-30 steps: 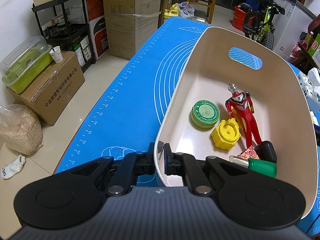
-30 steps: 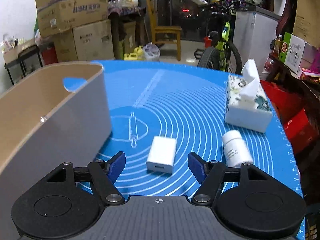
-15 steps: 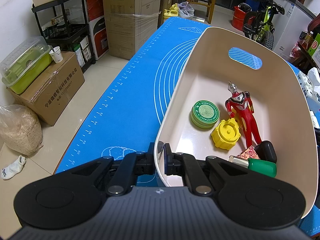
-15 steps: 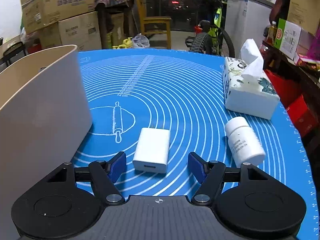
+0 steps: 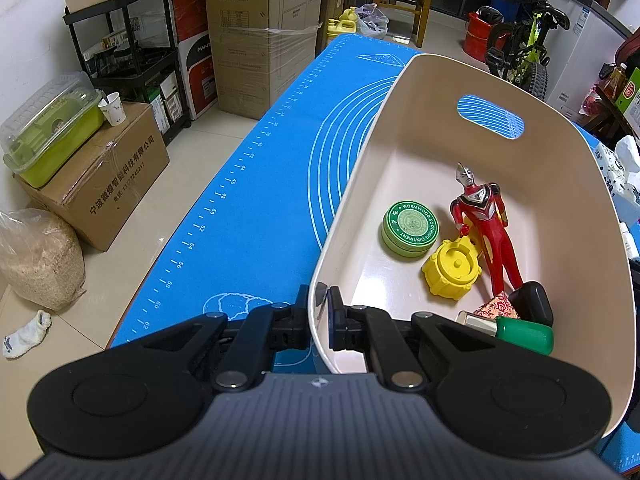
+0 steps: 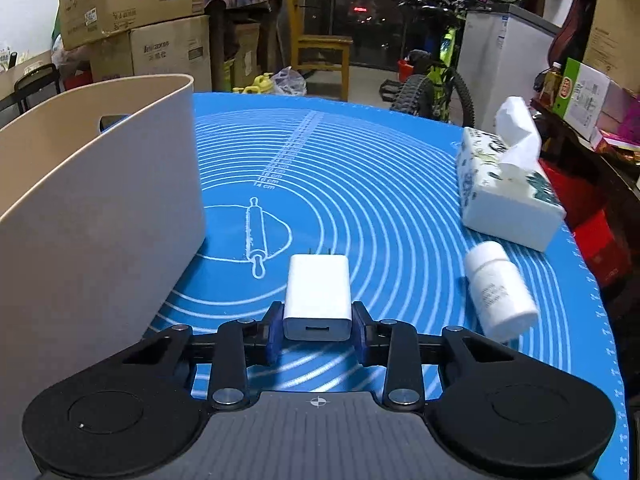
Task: Organize rigid objects
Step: 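Move the right tool back and grasp the white charger block, then lift the white charger into the basket and open the right tool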
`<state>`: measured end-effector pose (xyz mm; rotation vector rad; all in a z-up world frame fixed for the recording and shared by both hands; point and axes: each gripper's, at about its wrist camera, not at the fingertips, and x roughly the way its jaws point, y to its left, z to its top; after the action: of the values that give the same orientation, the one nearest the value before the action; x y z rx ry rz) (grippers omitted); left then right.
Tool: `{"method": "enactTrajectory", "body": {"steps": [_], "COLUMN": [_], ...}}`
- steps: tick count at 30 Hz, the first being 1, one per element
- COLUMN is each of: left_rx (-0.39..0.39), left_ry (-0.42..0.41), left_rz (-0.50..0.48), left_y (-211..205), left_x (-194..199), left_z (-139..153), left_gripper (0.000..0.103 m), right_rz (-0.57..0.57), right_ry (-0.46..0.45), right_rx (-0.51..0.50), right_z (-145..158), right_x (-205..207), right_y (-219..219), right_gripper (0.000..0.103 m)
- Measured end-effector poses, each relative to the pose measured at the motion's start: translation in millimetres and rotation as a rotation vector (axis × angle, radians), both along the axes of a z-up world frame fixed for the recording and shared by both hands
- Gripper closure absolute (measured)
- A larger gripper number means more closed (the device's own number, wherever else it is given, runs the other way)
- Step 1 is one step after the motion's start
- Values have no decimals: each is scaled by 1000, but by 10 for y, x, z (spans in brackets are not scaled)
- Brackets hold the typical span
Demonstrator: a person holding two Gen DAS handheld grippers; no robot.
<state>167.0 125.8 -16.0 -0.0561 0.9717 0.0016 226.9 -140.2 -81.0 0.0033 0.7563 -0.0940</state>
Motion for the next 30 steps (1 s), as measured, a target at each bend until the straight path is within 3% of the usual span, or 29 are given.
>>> {"method": "enactTrajectory", "body": {"steps": [9, 17, 28, 30], "left_rx": [-2, -7, -8, -8], "left_ry": [0, 1, 1, 0], "left_rz": [2, 2, 2, 2], "left_y": [-9, 9, 10, 15], "left_x": [-4, 3, 2, 2], "left_z": [13, 4, 5, 3], "left_gripper": [93, 93, 93, 94], "right_rz": [-3, 31, 158, 177], "right_ry": [-69, -178, -277, -299], "right_rx": [-23, 2, 51, 22], "right_z": [259, 762, 1293, 1342], "right_x": [-301, -488, -534, -529], "right_y": [-9, 60, 526, 655], "right_gripper": [61, 61, 61, 61]}}
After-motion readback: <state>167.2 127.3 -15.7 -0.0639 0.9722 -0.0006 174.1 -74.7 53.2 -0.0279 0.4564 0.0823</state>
